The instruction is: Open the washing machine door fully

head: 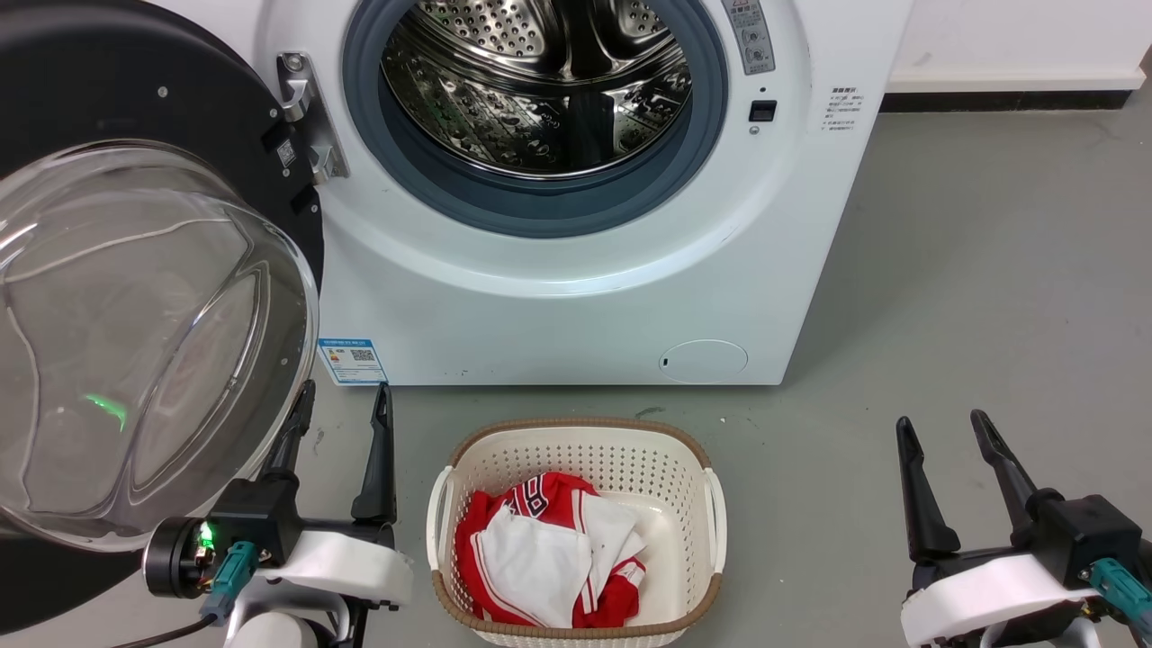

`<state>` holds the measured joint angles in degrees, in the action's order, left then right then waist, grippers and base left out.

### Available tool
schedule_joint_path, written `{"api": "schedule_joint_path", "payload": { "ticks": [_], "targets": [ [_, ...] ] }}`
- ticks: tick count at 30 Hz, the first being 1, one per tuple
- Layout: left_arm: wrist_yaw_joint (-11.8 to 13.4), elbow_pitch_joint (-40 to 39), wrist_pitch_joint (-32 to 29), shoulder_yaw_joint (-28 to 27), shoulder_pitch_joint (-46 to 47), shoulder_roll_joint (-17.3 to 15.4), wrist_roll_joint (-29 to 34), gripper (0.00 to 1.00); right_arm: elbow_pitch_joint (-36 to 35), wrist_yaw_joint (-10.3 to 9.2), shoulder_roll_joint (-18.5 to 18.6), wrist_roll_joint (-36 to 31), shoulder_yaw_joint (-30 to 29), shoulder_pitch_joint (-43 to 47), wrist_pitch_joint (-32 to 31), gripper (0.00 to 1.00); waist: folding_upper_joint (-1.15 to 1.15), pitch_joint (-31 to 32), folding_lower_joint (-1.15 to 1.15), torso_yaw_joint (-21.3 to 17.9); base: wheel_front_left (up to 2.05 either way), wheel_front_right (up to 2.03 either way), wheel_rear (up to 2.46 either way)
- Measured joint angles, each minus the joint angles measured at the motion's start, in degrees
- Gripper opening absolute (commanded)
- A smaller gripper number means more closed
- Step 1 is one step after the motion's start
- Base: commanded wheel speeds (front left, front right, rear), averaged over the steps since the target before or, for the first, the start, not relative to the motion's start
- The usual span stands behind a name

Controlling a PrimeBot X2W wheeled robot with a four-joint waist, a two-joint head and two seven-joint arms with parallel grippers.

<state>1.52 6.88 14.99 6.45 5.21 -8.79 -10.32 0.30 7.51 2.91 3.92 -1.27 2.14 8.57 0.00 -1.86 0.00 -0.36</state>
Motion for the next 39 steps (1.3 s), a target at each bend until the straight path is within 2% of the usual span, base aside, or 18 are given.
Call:
{"api": "schedule_joint_path", "payload": {
  "ticks": [18,19,23,39],
  "targets": [
    [-0.82,0.30,0.00,-1.12,-0.20,0.58,0.60,1.00,0.38,0.00,0.00,0.52,0.19,-0.10,0.29,1.00,0.00,-0.22,0.00,-0.24,0.00,0.00,0.00],
    [-0.85,0.68,-0.12,-1.07,-0.30,0.62,0.56,0.00,0.75,0.00,0.00,0.53,0.19,0.07,0.24,0.00,0.00,-0.23,0.00,-0.24,0.00,0.00,0.00],
    [-1.02,2.56,-0.92,-1.21,-1.43,0.97,-0.96,0.00,2.13,0.00,-0.01,2.03,0.34,1.32,0.05,0.00,0.00,-0.21,0.00,-0.24,0.00,0.00,0.00],
    [-2.54,3.44,-5.23,-3.53,-1.40,2.07,-17.89,0.00,4.68,0.00,0.60,21.32,0.34,0.05,-2.09,0.00,0.00,0.04,0.00,-0.16,0.00,0.00,0.00]
  ]
}}
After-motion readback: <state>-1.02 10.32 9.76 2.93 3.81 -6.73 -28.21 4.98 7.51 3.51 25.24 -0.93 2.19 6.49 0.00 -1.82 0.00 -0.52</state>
